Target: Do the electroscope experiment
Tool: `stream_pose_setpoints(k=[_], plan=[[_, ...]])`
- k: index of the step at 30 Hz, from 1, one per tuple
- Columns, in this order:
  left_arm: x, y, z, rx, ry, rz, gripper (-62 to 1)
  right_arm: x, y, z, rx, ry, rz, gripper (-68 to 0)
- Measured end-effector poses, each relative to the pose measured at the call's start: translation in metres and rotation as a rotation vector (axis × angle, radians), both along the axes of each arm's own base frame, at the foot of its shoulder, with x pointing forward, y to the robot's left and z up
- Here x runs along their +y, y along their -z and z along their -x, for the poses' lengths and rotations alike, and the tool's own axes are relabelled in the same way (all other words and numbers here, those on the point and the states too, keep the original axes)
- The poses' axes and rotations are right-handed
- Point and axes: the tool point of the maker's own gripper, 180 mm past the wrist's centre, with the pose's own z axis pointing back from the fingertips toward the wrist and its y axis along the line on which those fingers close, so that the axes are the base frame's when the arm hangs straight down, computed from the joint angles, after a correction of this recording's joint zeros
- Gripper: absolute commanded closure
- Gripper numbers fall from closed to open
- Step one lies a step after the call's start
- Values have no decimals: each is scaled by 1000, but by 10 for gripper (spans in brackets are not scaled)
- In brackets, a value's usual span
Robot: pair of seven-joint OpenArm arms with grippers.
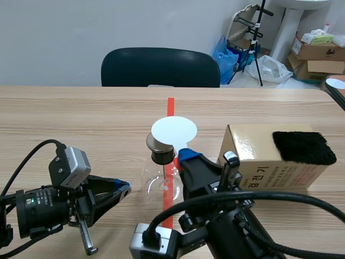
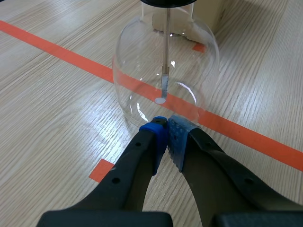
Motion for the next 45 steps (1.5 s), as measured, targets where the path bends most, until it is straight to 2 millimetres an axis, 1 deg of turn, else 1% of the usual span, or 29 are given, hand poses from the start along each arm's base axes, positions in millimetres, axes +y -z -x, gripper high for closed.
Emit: stream_pose_setpoints(k=[13, 21, 45], plan=[[0, 0, 0, 0, 0, 0, -29, -37, 0, -15, 4, 224, -2, -8], [0, 0, 0, 0, 0, 0, -29, -51, 1, -19, 5, 306, -2, -8], [0, 0, 0, 0, 0, 0, -29, -55, 1, -20, 5, 325, -3, -8]])
